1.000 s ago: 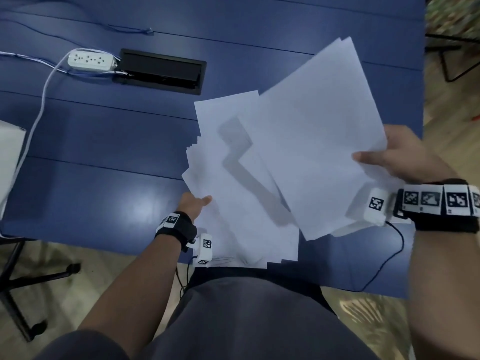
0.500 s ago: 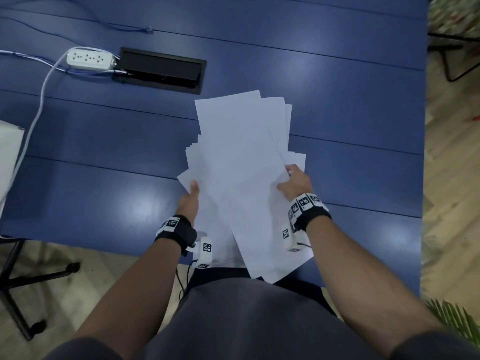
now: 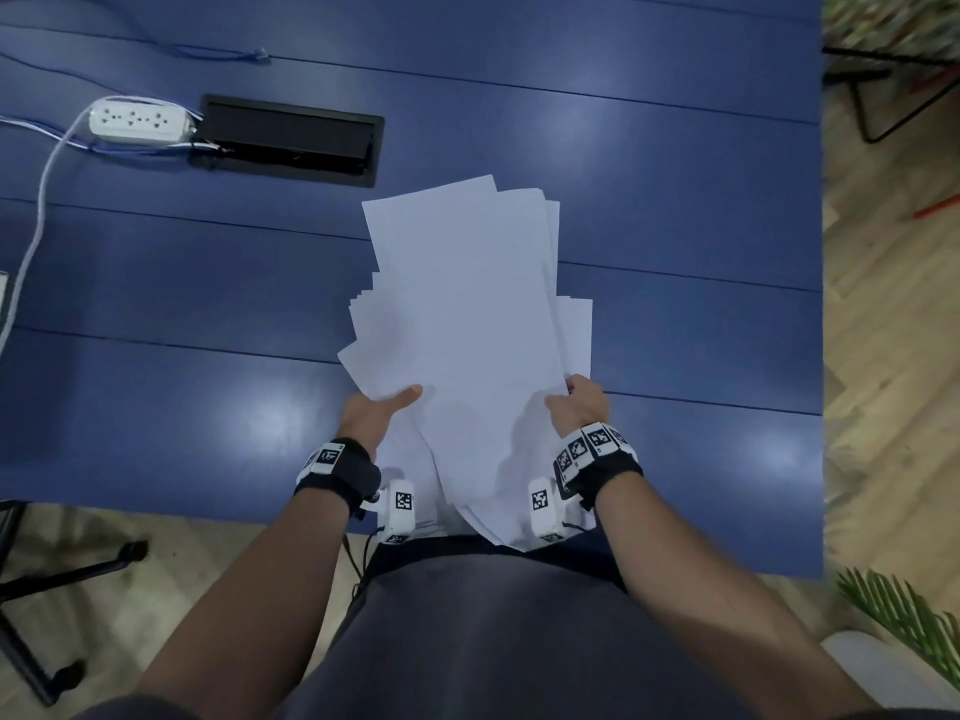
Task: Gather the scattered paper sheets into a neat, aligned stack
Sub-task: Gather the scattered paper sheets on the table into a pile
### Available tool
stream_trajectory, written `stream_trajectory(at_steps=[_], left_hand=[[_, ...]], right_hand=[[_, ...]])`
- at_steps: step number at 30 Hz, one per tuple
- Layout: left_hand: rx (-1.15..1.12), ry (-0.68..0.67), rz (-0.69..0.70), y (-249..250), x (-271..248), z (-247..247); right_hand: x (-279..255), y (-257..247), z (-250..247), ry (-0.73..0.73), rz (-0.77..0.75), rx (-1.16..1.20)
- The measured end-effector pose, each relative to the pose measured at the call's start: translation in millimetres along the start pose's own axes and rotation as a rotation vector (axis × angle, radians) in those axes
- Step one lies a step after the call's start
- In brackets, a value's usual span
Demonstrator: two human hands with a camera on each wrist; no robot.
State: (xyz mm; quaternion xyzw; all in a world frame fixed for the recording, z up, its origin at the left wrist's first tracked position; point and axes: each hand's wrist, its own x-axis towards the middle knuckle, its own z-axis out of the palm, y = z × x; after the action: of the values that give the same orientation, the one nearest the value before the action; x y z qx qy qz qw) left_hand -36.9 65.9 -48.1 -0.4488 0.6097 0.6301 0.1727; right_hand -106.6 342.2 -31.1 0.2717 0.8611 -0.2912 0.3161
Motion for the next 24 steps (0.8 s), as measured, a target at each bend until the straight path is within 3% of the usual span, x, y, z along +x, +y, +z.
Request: stream_trajectory(at_steps=[6,13,24], left_hand=[[0.071,0.003,-0.032,8.4,-0.5,1.9],[0.161,0.020,-0.102,41.5,0.1,15.3],[0.058,0.024,-0.068,17.9,-1.4,14.3]], right_hand=[[-3.0,7.2,14.1,0.067,0.000,0.049],[-15.5,-5.7,18.1,-0.119,-0.128,-0.257],[-9.2,2.2,10.5,0.048,0.048,0.155]])
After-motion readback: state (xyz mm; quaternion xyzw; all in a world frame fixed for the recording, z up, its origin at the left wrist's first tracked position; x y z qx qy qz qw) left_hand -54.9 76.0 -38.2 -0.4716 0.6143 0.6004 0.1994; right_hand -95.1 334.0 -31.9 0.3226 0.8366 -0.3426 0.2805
